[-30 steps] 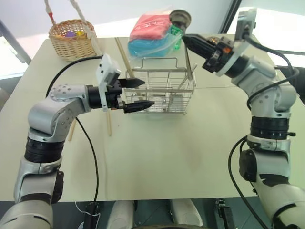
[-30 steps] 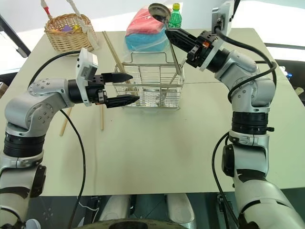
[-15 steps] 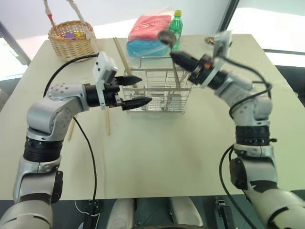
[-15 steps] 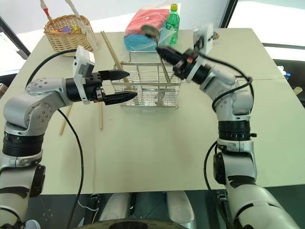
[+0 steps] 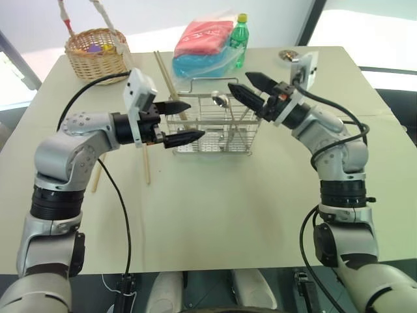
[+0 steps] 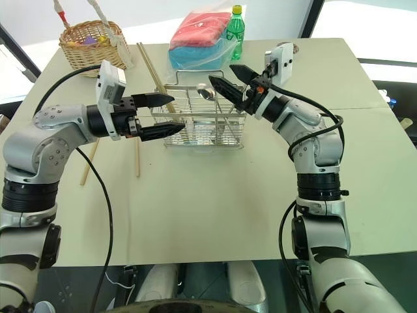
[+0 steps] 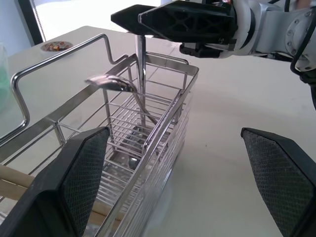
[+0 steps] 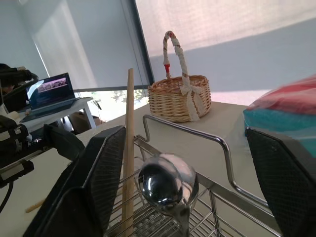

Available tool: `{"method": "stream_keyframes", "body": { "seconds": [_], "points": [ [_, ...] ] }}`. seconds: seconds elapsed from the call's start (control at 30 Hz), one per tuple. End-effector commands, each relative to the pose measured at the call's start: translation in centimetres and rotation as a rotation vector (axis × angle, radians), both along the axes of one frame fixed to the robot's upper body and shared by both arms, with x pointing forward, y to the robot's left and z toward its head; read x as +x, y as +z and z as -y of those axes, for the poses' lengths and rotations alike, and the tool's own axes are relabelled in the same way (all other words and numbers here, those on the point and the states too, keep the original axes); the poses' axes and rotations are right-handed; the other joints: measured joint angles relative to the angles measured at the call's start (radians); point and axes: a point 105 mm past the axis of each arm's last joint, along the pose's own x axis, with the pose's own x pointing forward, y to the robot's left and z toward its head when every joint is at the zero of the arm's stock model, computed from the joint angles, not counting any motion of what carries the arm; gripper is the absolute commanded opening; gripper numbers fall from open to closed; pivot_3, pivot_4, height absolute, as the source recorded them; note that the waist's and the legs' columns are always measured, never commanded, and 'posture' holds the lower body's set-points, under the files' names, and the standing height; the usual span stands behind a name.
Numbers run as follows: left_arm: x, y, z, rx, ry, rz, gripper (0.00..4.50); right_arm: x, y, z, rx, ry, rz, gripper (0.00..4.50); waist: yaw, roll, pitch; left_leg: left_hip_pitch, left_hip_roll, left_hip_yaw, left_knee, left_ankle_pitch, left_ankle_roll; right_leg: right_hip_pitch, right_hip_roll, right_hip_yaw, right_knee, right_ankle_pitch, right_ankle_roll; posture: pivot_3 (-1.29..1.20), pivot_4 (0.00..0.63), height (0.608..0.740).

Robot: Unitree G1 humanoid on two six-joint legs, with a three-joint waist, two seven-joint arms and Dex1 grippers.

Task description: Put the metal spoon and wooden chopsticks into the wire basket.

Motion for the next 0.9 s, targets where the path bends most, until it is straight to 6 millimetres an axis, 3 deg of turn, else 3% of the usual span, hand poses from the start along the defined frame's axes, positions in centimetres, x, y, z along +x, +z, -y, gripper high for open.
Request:
{"method": "stream_keyframes", "body": {
  "seconds": [0.03, 0.17, 0.23, 0.4, 0.57, 0.73, 0.9],
  "points": [
    [0.0, 1.9, -0.6, -0.021, 0.028, 0.072, 4.5, -1.9, 4.8, 1.2, 0.004, 0.013, 0.155, 3.95, 0.001, 0.0, 0.0, 0.0, 0.0, 0.0, 0.0, 0.0, 0.0, 0.0, 0.0, 0.0, 0.0, 0.0, 0.0, 0.0, 0.15, 0.74],
    [0.5, 3.1, -1.8, -0.073, 0.113, 0.086, 4.5, -5.1, 8.3, 2.2, -0.084, 0.101, 0.266, 3.95, 0.002, 0.0, 0.0, 0.0, 0.0, 0.0, 0.0, 0.0, 0.0, 0.0, 0.0, 0.0, 0.0, 0.0, 0.0, 0.0, 0.15, 0.74],
    [0.8, 3.9, -2.9, -0.115, 0.174, 0.088, 4.5, -7.3, 8.0, 2.2, -0.182, 0.176, 0.29, 3.95, 0.003, 0.0, 0.0, 0.0, 0.0, -0.001, -0.001, 0.0, 0.0, 0.0, 0.0, -0.001, -0.001, 0.0, 0.0, 0.0, 0.15, 0.74],
    [2.1, 4.1, -7.1, -0.148, 0.413, 0.089, 4.5, -11.5, 4.3, 1.9, -0.328, 0.314, 0.212, 3.95, 0.001, -0.001, -0.001, 0.0, 0.001, -0.001, -0.001, -0.001, 0.002, 0.002, -0.001, -0.002, -0.003, 0.0, 0.0, 0.0, 0.15, 0.74],
    [3.0, 2.9, -11.4, -0.119, 0.633, 0.028, 4.5, -12.8, 0.6, 2.0, -0.378, 0.298, 0.103, 3.95, 0.003, -0.001, 0.0, 0.0, 0.001, 0.0, 0.002, 0.0, 0.002, 0.002, -0.001, -0.002, -0.001, 0.001, -0.001, 0.0, 0.15, 0.74],
    [4.2, -0.9, -15.5, -0.01, 0.884, -0.119, 4.5, -12.4, -3.0, 2.8, -0.4, 0.175, 0.007, 3.95, 0.011, -0.001, -0.001, 0.0, 0.0, -0.001, 0.002, 0.0, 0.002, 0.002, -0.001, -0.003, -0.001, 0.001, -0.001, 0.0, 0.15, 0.74],
    [5.4, -4.9, -17.8, 0.024, 1.048, -0.276, 4.5, -12.7, -6.2, 3.2, -0.42, 0.105, -0.056, 3.95, 0.025, -0.001, -0.001, 0.0, 0.0, -0.001, 0.001, 0.0, 0.002, 0.002, -0.001, -0.003, -0.001, 0.001, -0.001, 0.0, 0.15, 0.74]
  ]
}}
